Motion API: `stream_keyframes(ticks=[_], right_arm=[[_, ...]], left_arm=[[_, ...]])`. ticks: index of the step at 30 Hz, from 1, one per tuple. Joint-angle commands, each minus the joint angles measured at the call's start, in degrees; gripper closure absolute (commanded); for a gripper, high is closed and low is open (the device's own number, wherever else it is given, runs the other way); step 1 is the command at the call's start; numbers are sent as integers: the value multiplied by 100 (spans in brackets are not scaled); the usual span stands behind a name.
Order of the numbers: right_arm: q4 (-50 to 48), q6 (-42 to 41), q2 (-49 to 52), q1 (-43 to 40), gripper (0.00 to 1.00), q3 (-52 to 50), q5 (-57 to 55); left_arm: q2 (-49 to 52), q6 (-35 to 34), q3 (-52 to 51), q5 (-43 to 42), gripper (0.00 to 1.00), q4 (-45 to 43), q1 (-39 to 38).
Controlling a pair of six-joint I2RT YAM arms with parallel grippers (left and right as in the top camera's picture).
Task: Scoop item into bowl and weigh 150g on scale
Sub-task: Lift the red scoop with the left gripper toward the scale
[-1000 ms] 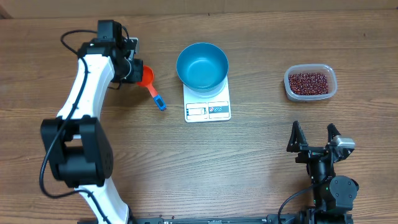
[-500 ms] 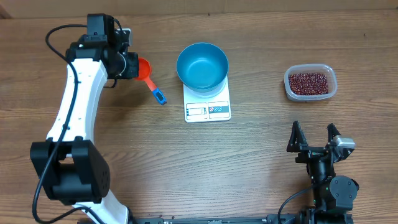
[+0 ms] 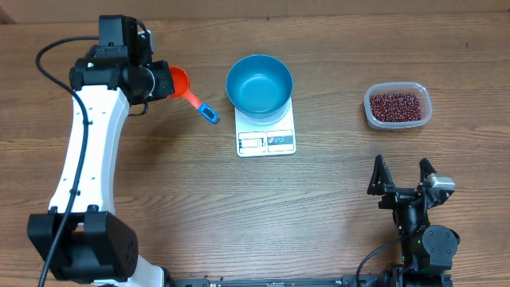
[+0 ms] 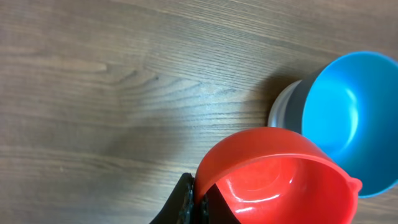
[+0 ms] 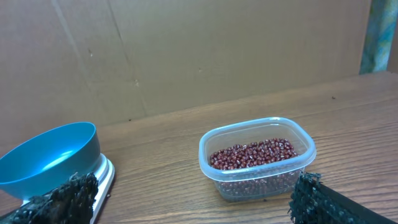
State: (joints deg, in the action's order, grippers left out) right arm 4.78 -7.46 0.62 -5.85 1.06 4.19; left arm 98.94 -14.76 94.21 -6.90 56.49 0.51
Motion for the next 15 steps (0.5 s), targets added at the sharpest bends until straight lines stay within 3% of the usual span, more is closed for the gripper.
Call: stream_keyframes(ticks=[1, 7, 15], right_arm=[[-15, -22, -46, 44, 0, -59, -50], [-15, -20, -46, 44, 0, -59, -48], [-15, -22, -46, 44, 0, -59, -48]], left_arm=[[-317, -1058, 46, -61, 96, 170, 20], [-533, -2258, 46, -63, 96, 715, 20], [-586, -2516, 46, -7, 96, 1051, 4]])
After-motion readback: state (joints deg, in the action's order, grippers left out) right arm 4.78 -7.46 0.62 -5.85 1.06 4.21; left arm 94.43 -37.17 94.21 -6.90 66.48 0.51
